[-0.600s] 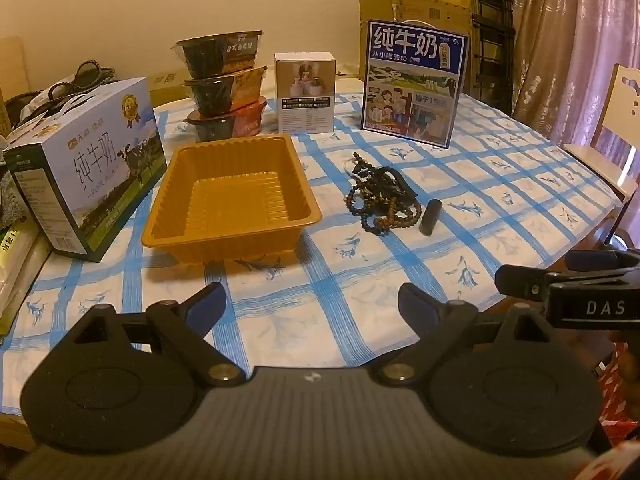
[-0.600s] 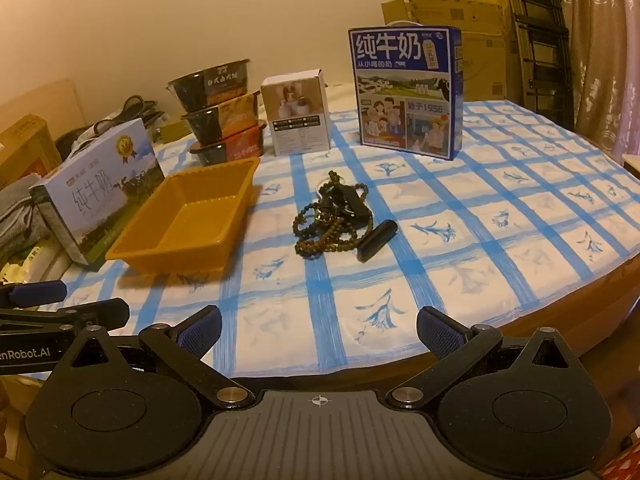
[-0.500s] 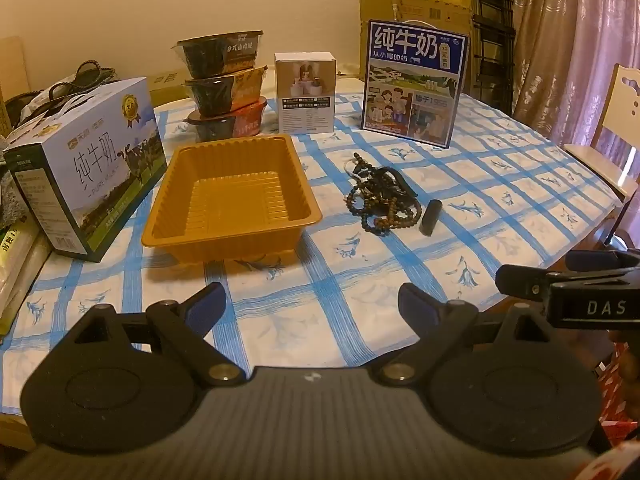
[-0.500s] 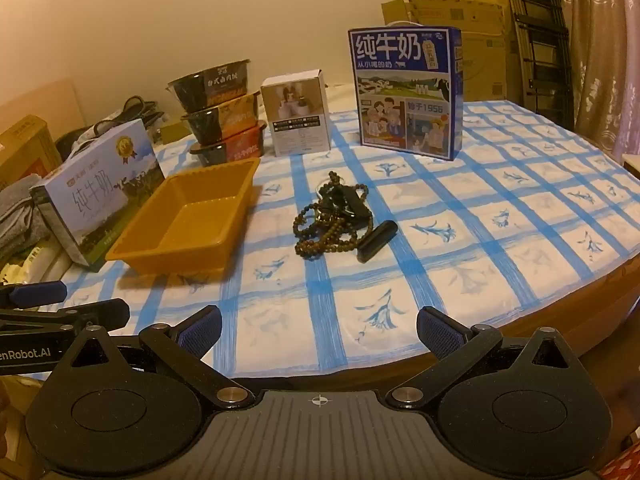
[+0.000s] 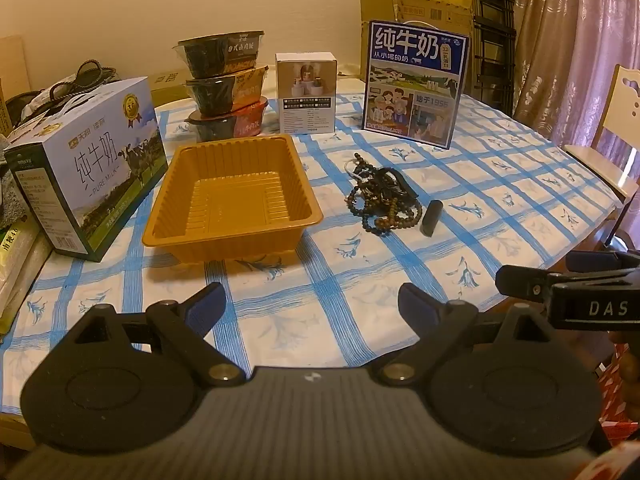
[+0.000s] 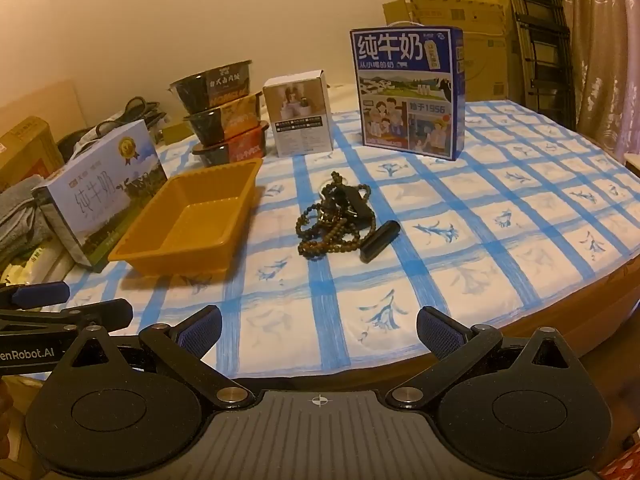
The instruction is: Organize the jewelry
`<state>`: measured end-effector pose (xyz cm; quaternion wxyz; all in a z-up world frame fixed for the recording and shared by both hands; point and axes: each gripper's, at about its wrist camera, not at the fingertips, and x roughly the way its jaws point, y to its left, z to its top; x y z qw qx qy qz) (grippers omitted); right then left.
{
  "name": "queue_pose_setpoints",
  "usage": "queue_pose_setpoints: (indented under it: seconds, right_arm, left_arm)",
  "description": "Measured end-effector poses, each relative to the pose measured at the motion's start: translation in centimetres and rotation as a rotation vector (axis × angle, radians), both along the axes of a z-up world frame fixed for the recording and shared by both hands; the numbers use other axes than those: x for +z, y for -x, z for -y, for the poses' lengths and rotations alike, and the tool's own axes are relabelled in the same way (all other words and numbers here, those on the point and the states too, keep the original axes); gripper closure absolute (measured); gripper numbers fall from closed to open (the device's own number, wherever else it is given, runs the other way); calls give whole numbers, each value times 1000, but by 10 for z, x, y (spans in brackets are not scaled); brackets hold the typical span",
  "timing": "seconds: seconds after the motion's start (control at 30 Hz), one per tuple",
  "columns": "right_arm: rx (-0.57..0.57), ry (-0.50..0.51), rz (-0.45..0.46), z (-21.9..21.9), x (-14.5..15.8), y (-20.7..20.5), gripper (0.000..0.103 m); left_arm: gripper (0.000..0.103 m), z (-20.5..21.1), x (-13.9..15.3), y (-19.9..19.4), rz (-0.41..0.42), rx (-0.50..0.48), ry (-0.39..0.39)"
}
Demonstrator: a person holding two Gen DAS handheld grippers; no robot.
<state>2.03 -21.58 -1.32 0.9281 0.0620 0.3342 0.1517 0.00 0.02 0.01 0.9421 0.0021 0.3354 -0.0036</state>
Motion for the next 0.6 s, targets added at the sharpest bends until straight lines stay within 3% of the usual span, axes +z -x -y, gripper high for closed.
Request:
queue_pose_setpoints:
  seconds: [0.6]
  right_arm:
    - [0,-2,2,-1,1,1,0]
  left_arm:
    - [11,0,0,0,0,0,1]
